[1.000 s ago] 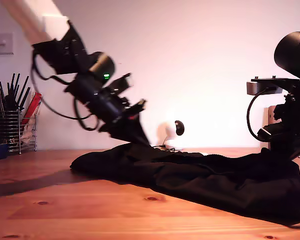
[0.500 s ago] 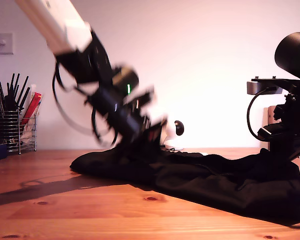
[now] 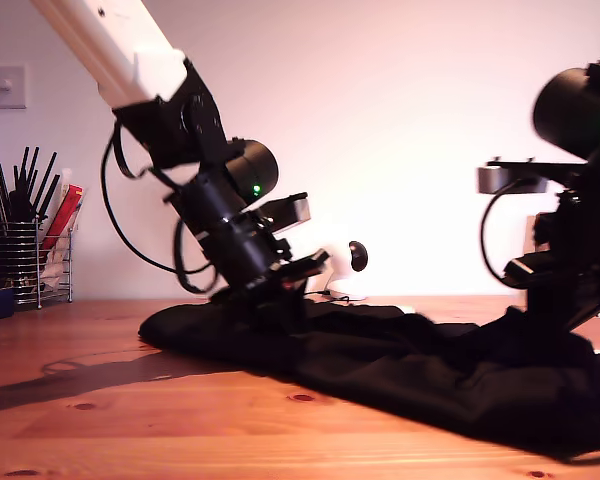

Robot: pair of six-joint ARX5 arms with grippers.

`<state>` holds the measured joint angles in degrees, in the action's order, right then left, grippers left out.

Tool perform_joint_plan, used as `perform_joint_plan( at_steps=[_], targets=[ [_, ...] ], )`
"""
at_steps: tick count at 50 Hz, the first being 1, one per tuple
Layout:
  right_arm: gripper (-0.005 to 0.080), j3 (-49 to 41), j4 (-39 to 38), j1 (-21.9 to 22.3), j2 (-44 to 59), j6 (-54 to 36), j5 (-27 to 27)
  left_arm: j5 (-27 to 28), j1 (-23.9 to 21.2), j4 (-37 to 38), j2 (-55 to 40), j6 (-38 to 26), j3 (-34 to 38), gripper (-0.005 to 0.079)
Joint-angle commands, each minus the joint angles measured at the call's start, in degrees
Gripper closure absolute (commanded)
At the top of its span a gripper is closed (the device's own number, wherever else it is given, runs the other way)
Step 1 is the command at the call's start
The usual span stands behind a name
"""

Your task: Fold the shorts in front of you. After folding it, place it to the left side.

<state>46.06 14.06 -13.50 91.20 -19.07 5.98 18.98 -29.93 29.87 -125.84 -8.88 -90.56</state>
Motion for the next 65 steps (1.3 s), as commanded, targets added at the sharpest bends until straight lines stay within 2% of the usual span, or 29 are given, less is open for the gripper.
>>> perform_joint_plan(
  at_steps=[1, 13, 28, 36, 43, 50, 65],
  targets=[
    [0.0765, -0.2, 1.1, -1.2, -0.5, 1.0, 0.1, -1.9, 0.5, 4.7, -2.1, -1.8, 2.3, 0.0762],
    [0.0765, -0.2, 4.3, -4.8, -1.3, 2.9, 0.1, -7.7, 2.6, 16.0, -2.1, -4.1, 2.3, 0.0762],
    [0.0765, -0.2, 10.0, -10.9, -3.0, 4.9, 0.1, -11.4, 3.4, 29.8, -2.1, -4.3, 2.3, 0.0762],
    [0.0765, -0.2, 10.0, -13.3, -4.8, 7.4, 2.6, -12.7, 2.9, 31.2, -2.0, -4.5, 2.3, 0.0762],
    [0.0765, -0.2, 9.7, -13.8, -5.2, 11.8, 3.1, -13.6, 2.6, 32.2, -2.0, -4.5, 2.3, 0.0762],
    [0.0765, -0.2, 9.2, -12.6, -5.2, 20.6, 3.0, -13.6, 2.5, 32.1, -2.0, -4.5, 2.3, 0.0762],
    [0.0765, -0.2, 9.5, -9.0, -5.2, 30.7, 2.9, -14.2, 2.5, 31.6, -2.0, -4.5, 2.3, 0.0762]
  ],
)
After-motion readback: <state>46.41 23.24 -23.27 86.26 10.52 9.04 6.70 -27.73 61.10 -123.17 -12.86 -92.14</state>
